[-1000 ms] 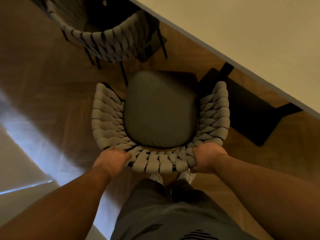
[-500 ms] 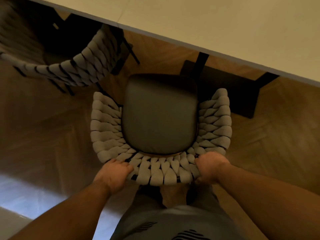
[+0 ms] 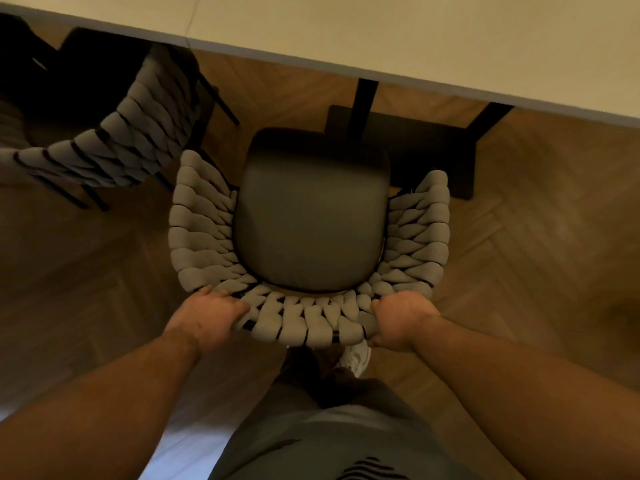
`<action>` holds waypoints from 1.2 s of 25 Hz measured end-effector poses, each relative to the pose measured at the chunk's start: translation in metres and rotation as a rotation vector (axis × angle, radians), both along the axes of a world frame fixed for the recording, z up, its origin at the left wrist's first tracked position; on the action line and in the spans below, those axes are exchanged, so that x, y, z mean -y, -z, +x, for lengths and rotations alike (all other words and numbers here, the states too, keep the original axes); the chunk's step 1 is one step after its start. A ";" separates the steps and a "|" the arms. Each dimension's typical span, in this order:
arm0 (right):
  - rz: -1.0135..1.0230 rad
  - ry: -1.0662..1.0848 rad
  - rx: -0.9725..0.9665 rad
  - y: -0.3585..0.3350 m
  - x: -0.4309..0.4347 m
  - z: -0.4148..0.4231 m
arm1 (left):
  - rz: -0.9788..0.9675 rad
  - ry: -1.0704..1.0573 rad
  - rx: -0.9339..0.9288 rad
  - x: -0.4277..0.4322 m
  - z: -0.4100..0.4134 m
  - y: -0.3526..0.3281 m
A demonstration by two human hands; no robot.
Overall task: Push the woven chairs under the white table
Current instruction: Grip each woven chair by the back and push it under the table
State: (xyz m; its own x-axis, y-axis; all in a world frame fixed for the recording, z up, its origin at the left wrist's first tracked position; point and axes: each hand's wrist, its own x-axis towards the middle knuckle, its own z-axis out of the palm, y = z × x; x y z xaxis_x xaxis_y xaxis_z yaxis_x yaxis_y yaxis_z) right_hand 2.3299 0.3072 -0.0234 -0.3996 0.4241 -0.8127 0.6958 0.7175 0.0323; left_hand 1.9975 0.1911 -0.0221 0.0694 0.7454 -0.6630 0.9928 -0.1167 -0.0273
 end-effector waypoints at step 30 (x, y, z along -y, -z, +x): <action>-0.143 2.193 -0.799 0.055 -0.001 0.055 | -0.099 -0.115 0.274 -0.036 0.100 0.031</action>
